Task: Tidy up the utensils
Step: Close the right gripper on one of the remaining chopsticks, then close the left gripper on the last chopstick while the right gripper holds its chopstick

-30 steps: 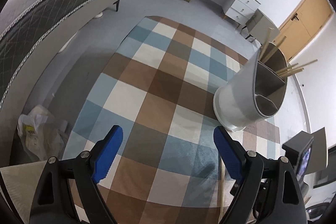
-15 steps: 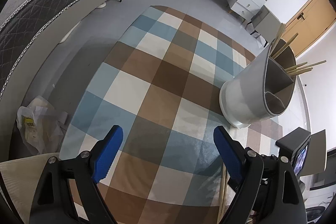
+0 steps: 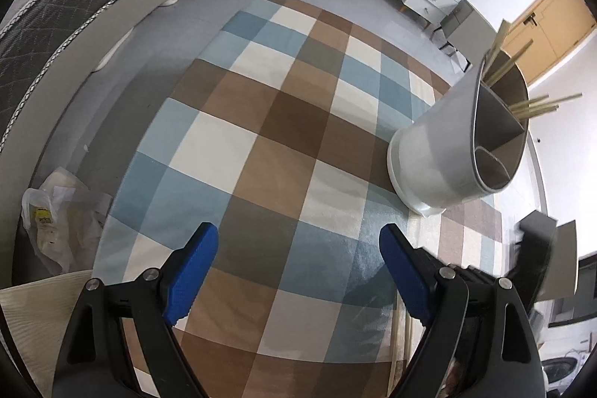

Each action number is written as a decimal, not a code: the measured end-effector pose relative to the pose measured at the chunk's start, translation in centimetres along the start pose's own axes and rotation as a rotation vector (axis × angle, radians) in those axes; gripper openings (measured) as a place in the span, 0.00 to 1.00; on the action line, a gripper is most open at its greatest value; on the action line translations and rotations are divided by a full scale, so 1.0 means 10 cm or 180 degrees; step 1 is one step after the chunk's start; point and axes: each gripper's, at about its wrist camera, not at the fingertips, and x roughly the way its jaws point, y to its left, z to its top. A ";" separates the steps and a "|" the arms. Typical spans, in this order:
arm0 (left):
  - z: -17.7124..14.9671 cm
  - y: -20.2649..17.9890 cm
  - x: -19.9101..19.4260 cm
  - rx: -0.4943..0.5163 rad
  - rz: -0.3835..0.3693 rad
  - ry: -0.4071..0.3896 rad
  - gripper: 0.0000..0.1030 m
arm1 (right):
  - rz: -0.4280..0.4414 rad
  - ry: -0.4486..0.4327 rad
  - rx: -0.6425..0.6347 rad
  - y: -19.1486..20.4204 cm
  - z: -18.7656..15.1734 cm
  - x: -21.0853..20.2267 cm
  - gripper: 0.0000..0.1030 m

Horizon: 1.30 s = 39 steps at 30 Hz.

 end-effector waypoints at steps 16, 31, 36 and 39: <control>-0.34 -0.40 0.23 0.0443 -0.0176 0.0343 0.82 | 0.0545 -0.0906 0.0891 -0.67 -0.24 -1.02 0.03; -0.46 -0.77 0.33 0.0545 0.0073 0.0401 0.75 | 0.0504 -0.1184 0.1040 -0.84 -0.38 -1.30 0.03; -0.43 -0.95 0.52 0.0551 0.0133 0.0503 0.73 | 0.0517 -0.1206 0.1147 -0.94 -0.42 -1.31 0.03; -0.42 -1.05 0.61 0.0623 0.0193 0.0557 0.73 | 0.0539 -0.1208 0.1211 -1.00 -0.43 -1.31 0.03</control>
